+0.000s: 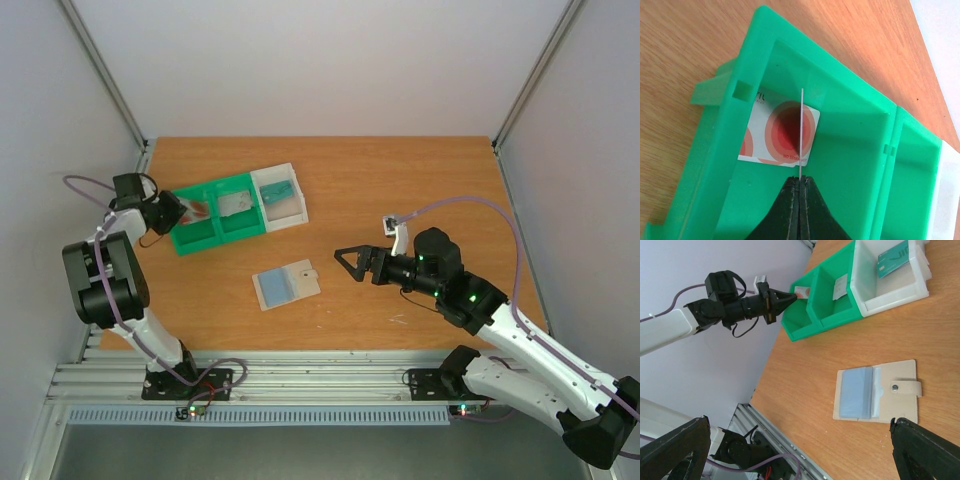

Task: Take the credit cards out of the card holder

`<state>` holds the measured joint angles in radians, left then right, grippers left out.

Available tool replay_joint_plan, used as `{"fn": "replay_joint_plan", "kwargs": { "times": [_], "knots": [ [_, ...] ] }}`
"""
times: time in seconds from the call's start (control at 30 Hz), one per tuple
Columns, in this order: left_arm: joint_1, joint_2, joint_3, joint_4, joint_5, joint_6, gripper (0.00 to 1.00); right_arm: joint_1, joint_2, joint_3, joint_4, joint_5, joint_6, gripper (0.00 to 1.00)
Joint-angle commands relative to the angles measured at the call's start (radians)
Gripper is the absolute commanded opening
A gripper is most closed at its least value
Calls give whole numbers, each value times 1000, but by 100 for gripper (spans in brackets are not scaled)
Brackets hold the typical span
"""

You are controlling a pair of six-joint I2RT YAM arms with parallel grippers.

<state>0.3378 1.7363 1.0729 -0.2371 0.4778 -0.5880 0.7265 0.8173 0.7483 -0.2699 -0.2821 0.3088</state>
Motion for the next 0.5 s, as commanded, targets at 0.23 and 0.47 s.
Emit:
{"fn": "replay_joint_plan", "kwargs": {
  "times": [0.23,0.47],
  "knots": [
    [-15,40,48,0,-27,45,5,-1,1,20,-6,24,-3,99],
    [-20,50,62,-30,-50,58,10,0,7,29,-21,18,-10,99]
  ]
}}
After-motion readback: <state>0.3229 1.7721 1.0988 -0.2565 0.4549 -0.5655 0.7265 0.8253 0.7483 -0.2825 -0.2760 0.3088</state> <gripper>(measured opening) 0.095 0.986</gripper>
